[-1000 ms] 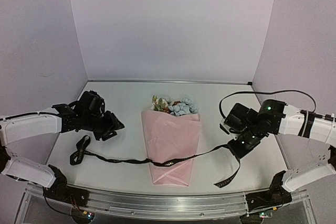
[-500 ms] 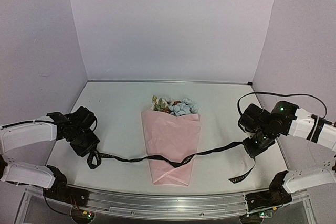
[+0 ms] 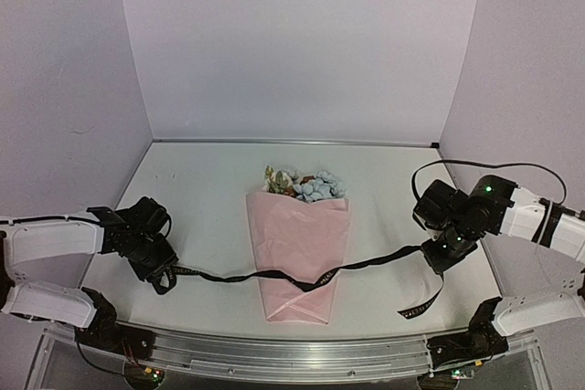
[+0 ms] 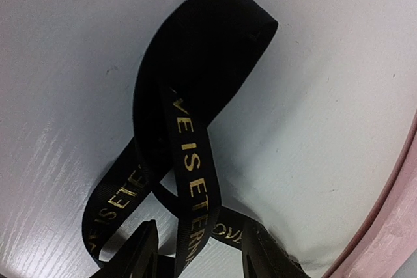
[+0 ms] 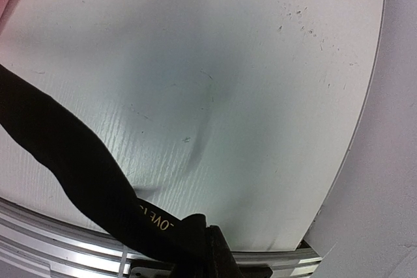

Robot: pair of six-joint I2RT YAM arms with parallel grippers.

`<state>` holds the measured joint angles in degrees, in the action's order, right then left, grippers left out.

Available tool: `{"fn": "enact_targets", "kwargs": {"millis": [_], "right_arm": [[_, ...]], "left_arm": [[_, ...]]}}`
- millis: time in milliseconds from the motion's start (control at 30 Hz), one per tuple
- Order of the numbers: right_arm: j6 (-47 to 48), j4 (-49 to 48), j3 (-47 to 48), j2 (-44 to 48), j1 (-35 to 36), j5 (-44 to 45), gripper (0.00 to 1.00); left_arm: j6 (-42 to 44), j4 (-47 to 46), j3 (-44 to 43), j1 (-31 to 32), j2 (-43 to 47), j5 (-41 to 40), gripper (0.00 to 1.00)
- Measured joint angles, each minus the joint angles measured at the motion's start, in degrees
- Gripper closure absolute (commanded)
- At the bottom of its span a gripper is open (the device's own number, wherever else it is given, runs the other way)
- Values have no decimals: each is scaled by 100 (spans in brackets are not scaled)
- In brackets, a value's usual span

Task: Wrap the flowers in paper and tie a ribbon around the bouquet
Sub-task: Pick up the left side of the ribbon at the center of the board, then pick up the ribbon at the center of the board.

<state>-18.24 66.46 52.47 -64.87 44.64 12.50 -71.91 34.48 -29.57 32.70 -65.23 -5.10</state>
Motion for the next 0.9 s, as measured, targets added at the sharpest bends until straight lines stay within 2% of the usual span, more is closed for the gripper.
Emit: {"fn": "enact_targets", "kwargs": {"millis": [133, 300, 333, 433, 533, 800, 900], "right_arm": [[0, -17, 0, -26, -16, -14, 100], [1, -49, 0, -44, -59, -16, 100], [0, -50, 0, -51, -63, -16, 100], [4, -64, 0, -75, -88, -17, 100], [5, -72, 0, -91, -208, -20, 100], [0, 132, 34, 2, -969, 76, 100], [0, 320, 105, 197, -1284, 137, 100]], "left_arm": [[-25, -137, 119, 90, 16, 104, 69], [-111, -164, 165, 220, 54, 201, 96], [-139, -161, 165, 230, 76, 205, 98], [-157, -85, 141, 238, 228, 128, 100], [-89, 433, -231, 227, 414, -324, 100], [134, 2142, -2764, 78, 526, -2703, 100], [104, 2822, -3461, 66, 562, -3561, 100]]}}
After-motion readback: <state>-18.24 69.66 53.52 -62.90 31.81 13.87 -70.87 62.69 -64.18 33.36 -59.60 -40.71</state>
